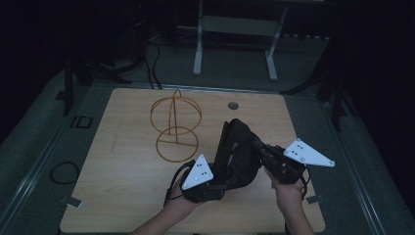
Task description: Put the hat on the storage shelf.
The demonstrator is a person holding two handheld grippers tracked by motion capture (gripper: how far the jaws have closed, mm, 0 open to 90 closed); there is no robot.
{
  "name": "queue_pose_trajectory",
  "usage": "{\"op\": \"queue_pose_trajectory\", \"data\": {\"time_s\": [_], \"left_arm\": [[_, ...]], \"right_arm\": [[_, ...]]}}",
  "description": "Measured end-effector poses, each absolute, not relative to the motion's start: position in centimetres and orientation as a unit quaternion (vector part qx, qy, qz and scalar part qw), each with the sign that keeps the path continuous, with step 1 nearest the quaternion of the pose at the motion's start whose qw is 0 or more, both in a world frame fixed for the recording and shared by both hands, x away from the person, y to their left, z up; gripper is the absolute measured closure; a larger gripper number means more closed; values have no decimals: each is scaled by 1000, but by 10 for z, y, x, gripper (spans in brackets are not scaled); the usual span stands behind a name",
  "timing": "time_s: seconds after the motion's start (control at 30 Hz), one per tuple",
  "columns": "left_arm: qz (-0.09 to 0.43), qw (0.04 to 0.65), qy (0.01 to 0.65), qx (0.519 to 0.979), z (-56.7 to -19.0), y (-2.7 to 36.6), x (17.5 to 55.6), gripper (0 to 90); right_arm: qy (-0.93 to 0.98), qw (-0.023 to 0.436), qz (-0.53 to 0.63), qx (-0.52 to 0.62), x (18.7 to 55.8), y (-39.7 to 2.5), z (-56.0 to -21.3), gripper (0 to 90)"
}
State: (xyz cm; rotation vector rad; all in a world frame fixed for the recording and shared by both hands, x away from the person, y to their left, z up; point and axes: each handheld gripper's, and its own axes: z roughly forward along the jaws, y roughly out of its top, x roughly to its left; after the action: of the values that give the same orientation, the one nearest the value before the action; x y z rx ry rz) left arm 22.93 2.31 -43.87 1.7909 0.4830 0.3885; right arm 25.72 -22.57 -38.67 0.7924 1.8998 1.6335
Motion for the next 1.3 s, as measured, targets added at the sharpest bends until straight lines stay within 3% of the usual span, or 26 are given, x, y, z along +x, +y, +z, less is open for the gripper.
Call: {"op": "queue_pose_trajectory", "data": {"time_s": [0.07, 0.17, 0.2, 0.57, 0.67, 0.87, 0.97, 1.3], "left_arm": [[157, 588, 208, 766, -439, 24, 229, 604], [161, 589, 195, 768, -439, 27, 225, 854], [159, 589, 191, 769, -438, 27, 224, 882], [148, 608, 140, 768, -421, 37, 216, 893], [141, 614, 145, 763, -420, 40, 217, 894], [137, 620, 156, 757, -419, 46, 222, 895], [139, 622, 151, 755, -417, 47, 222, 895], [139, 621, 107, 764, -402, 45, 220, 894]], "right_arm": [[701, 248, 602, 290, 258, -225, -388, 894], [707, 240, 600, 285, 259, -224, -390, 893], [710, 238, 598, 284, 259, -223, -390, 893], [719, 211, 604, 272, 256, -232, -387, 869], [715, 208, 605, 281, 254, -239, -387, 793], [683, 180, 648, 285, 237, -266, -379, 546], [699, 175, 638, 271, 226, -266, -381, 478], [768, 157, 584, 209, 218, -241, -393, 380]]}}
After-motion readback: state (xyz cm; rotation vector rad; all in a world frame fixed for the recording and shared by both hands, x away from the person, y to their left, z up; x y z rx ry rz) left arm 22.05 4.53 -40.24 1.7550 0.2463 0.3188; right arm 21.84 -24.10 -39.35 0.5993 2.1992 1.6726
